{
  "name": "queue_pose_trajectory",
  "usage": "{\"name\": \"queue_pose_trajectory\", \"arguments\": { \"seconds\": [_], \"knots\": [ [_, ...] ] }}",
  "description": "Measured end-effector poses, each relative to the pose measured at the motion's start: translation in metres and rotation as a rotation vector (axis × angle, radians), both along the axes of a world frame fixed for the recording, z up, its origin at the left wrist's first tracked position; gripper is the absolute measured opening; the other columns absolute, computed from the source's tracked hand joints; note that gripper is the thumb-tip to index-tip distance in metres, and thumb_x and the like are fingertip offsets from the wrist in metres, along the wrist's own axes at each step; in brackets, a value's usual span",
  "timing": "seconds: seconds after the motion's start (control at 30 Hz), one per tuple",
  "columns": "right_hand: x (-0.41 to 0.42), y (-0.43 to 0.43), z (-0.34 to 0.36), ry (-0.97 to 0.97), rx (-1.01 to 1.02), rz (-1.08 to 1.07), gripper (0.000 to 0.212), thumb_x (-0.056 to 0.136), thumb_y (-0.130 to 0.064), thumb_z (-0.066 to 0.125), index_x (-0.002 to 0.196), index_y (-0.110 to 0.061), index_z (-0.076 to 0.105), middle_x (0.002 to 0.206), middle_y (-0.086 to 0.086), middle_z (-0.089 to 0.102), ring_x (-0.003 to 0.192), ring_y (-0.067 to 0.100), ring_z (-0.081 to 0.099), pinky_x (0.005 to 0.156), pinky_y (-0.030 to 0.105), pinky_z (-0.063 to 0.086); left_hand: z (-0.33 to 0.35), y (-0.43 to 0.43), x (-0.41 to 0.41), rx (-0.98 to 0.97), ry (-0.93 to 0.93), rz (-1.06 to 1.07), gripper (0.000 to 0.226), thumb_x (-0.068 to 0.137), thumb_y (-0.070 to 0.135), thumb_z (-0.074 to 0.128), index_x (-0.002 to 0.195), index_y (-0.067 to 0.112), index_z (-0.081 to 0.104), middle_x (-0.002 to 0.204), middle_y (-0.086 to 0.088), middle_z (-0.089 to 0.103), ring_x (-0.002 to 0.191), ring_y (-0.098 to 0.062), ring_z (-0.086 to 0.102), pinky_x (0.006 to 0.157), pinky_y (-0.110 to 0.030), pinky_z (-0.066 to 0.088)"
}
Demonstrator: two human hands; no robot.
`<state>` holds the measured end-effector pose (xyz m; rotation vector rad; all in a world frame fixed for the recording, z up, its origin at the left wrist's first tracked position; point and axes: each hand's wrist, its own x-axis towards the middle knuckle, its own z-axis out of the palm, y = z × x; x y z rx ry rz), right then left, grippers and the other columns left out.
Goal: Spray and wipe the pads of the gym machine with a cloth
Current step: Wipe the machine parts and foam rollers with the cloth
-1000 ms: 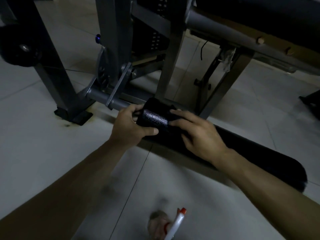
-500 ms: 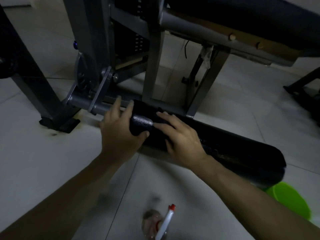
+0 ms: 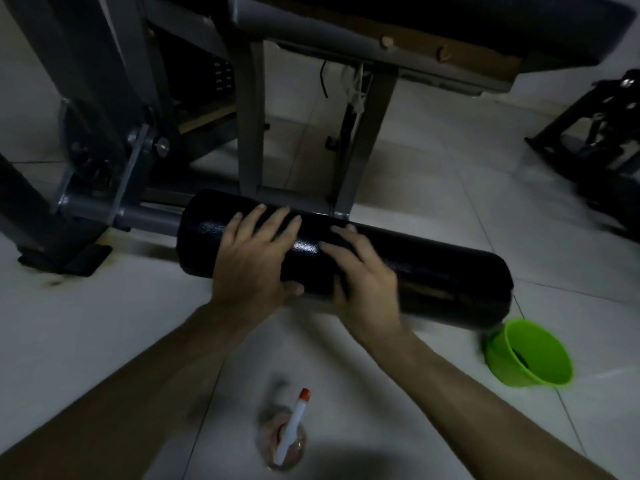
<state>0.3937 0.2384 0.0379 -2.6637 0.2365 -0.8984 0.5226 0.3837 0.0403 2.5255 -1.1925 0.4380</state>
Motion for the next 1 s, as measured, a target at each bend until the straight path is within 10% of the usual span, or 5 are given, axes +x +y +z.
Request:
{"name": "queue_pose_trajectory", "arguments": {
  "seconds": [0.17,0.5,0.7,1.0],
  "knots": [
    [-0.001,-0.018,0.008,0.092,-0.162,0.141,0.045,0.088,-0.012,0.054,0.13,-0.01,0.07,0.146,0.014,0.057,0.141,0.033,0.051,0.117,0.05,0.041,0.003,0.004,-0.004,0.008,-0.018,0.0,0.111,0.055,0.06,0.09,0.15,0.019,0.049,0.157,-0.005,0.046,0.147,-0.032,0.037,0.119,-0.056,0.027],
    [-0.135,-0.12,-0.004,-0.079,0.004,-0.412,0.055,0.081,0.008,0.054,0.129,-0.013,0.069,0.145,0.007,0.058,0.141,0.025,0.05,0.112,0.042,0.045,0.01,-0.027,-0.033,0.089,-0.09,-0.091,0.124,0.048,0.058,0.091,0.151,0.008,0.043,0.159,-0.016,0.04,0.148,-0.038,0.033,0.121,-0.056,0.023],
    [-0.068,-0.063,-0.001,0.035,0.081,-0.127,0.05,0.088,-0.02,0.046,0.134,-0.014,0.067,0.146,0.011,0.057,0.144,0.029,0.046,0.119,0.036,0.036,0.003,-0.103,-0.08,-0.019,-0.108,-0.239,0.097,0.066,0.037,0.083,0.149,0.003,0.045,0.151,-0.014,0.05,0.141,-0.034,0.045,0.115,-0.045,0.033],
    [-0.178,-0.16,-0.019,-0.112,0.044,-0.355,0.056,0.081,0.015,0.059,0.13,-0.011,0.07,0.147,0.005,0.056,0.142,0.022,0.05,0.111,0.045,0.048,0.004,-0.109,-0.072,0.163,-0.138,-0.194,0.119,0.039,0.033,0.091,0.148,0.007,0.047,0.148,-0.01,0.051,0.131,-0.033,0.049,0.104,-0.045,0.039]
  ]
}}
